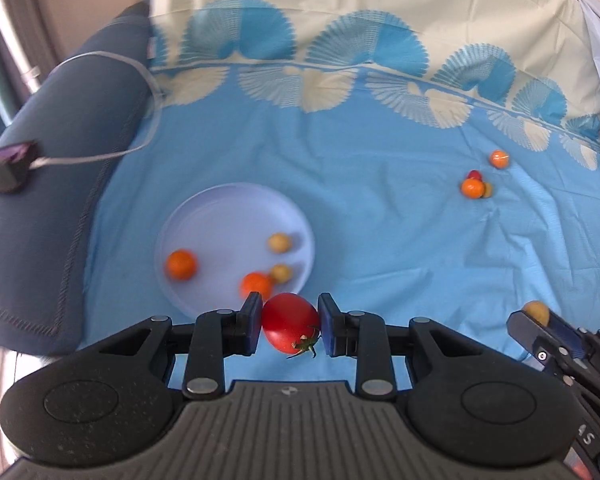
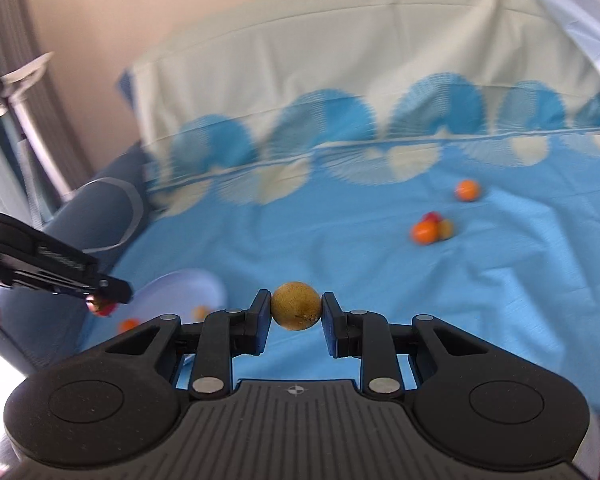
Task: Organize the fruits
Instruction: 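Carry the tomato and the yellow fruit in both tools over the plate, then open the left tool over the plate while the right tool releases the yellow fruit, then lift both open tools away from the plate, then grasp an orange with the left tool while the right tool grasps a wrapped orange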
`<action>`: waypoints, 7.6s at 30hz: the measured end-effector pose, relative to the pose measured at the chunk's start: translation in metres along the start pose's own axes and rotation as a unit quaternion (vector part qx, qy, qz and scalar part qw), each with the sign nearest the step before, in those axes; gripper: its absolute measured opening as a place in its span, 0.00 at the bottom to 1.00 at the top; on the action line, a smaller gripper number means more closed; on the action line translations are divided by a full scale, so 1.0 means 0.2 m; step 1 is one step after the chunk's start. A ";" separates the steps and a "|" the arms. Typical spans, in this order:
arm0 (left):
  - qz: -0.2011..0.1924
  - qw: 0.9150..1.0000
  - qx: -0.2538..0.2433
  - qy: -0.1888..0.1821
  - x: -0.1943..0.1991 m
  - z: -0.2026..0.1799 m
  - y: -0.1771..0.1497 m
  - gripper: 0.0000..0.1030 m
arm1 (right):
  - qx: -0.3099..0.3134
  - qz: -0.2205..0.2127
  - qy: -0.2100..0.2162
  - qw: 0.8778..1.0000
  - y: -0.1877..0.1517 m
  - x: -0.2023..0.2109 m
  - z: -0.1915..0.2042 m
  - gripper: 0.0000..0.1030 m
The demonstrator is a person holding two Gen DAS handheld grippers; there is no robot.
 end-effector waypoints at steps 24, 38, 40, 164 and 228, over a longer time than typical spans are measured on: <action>-0.039 0.996 0.084 -0.012 0.29 0.43 -0.35 0.32 | 0.137 -0.006 0.054 0.989 -0.15 0.37 0.70 0.27; -0.028 0.995 0.094 -0.011 0.22 0.50 -0.32 0.32 | 0.155 0.007 0.050 0.987 -0.16 0.31 0.73 0.27; -0.026 0.995 0.095 -0.010 0.20 0.51 -0.31 0.32 | 0.161 0.008 0.048 0.986 -0.16 0.29 0.75 0.27; -0.096 0.991 0.064 0.066 0.24 0.54 -0.27 1.00 | 0.206 -0.030 0.008 0.978 -0.17 0.17 0.85 0.99; -0.046 0.956 -0.242 -0.158 -1.23 -1.61 0.55 0.44 | 0.036 0.012 -0.179 0.983 0.34 -1.30 -1.65 0.38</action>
Point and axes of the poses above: each gripper's, at about its wrist camera, not at the fingertips, and x roughly against the way its jaws point, z to its left, y to its top, the point moved 10 cm from there along -x, roughly the way its jaws point, and after that the axes turned 4 degrees about x, right-handed, at the moved point
